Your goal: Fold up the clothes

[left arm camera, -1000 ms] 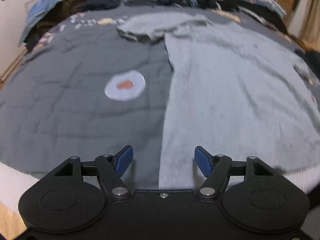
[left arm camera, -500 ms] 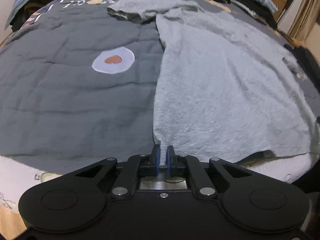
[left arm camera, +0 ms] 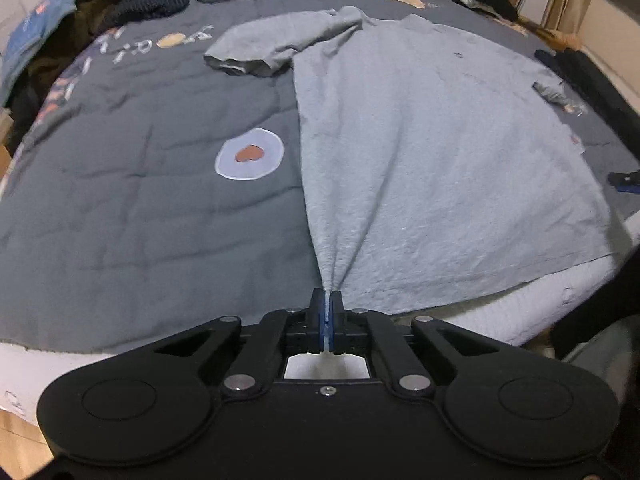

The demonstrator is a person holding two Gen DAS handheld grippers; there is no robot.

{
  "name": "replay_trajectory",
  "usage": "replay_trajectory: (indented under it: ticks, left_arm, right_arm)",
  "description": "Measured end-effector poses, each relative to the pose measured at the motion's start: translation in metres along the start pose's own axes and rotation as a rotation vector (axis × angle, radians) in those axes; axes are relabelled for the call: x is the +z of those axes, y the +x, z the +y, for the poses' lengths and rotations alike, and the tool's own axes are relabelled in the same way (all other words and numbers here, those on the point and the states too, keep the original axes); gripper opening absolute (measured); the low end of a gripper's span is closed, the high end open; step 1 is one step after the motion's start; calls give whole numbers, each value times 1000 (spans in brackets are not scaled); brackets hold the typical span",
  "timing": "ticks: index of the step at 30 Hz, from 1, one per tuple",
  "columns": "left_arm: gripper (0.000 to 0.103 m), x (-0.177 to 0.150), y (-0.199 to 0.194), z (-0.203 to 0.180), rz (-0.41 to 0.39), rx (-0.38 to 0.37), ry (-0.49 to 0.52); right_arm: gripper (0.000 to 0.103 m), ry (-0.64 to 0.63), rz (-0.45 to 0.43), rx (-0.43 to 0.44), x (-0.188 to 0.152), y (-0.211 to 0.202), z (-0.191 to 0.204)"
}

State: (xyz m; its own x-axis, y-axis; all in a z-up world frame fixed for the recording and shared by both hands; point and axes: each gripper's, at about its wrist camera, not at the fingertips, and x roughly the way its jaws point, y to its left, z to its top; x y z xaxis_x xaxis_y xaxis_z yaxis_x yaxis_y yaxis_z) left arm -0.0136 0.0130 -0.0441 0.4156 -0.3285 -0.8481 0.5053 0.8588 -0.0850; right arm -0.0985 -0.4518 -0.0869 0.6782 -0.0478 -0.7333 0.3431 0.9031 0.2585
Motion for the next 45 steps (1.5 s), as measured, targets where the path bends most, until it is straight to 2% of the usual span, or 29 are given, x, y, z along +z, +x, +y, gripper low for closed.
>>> replay_trajectory:
  ticks: [2,3,5,8,10,12,16,18,20,23,26,30,32,37,43,45]
  left_arm:
    - [15,6,-6,-1,-39,21,9]
    - [29,12,-9,0,-75,32,6]
    - [64,24,-14,2,-146,55,1]
    - [65,54,-8,0,-237,111,52]
    - [65,78,0,-4,-275,138,91]
    - [64,106,10,-12,-316,155,135]
    - [63,167,38,-25,-374,142,182]
    - [60,197,53,-32,-401,135,201]
    - [47,227,68,-38,-426,129,220]
    - [42,265,100,-43,-404,113,268]
    - [42,298,137,-47,-368,106,305]
    - [42,335,191,-47,-301,116,334]
    - [42,348,212,-42,-277,107,338]
    - [43,377,260,-35,-216,110,343]
    - [43,393,301,-23,-98,43,288]
    - [33,395,309,-17,-76,19,271]
  right_arm:
    - [41,8,-11,2,14,3,-1]
    - [41,10,-18,4,23,5,-2]
    - [42,2,-32,4,42,10,-2]
    - [44,-55,-71,-13,78,26,8]
    - [45,-68,-89,7,98,38,15]
    - [46,-83,-104,65,122,54,23]
    - [47,-120,-135,173,159,84,41]
    - [48,-145,-141,219,173,97,51]
    - [48,-168,-160,252,180,106,59]
    - [49,-163,-189,311,177,115,58]
    - [49,-197,-176,323,175,120,59]
    - [49,-200,-204,307,180,118,53]
    - [50,-156,-208,303,183,120,47]
    - [50,-147,-219,266,185,126,40]
    - [50,-155,-194,250,182,136,39]
    - [50,-170,-192,239,180,137,41]
